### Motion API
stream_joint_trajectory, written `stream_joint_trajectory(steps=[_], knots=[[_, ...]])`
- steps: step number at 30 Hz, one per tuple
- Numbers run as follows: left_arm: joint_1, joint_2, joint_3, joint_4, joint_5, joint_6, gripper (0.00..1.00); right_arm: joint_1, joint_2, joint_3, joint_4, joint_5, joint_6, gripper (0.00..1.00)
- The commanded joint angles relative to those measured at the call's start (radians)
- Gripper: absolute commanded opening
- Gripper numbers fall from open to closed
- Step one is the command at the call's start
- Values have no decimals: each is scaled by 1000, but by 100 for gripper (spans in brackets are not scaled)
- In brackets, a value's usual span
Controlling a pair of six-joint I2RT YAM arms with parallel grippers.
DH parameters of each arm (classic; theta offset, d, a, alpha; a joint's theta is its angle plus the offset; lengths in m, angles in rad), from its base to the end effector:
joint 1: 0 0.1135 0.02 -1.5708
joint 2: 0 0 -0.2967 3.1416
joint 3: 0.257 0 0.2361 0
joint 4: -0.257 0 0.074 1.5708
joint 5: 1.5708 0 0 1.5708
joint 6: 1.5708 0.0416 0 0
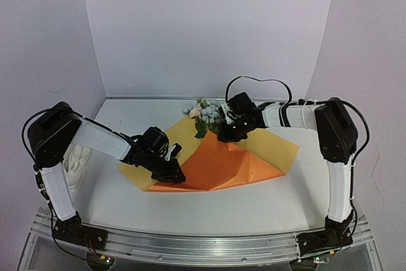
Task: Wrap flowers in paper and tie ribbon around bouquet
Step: Press the fold line of the 1/4-folded wrapping paper.
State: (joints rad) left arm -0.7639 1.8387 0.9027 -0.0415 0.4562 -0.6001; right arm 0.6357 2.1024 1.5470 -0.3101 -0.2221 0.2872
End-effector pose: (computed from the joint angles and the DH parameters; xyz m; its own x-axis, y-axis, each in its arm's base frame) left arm 0.2361 -0.2516 0.1590 -0.9453 0.2034 -0.2551 0.3212 0.7183 -0.6172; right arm 0.3730 0.2866 0.2126 -0.7842 -0.2352 -0.5742 -0.4921 0.7995 0.3445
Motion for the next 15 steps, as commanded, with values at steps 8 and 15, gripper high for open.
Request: stream_joint_trajectory(steps=[8, 15], knots=[[2, 33, 19, -101, -80, 38, 19, 9, -185, 82, -316, 28, 106, 58], [3, 39, 29, -132, -99, 69, 19, 90, -378, -181, -315, 105, 210, 58]])
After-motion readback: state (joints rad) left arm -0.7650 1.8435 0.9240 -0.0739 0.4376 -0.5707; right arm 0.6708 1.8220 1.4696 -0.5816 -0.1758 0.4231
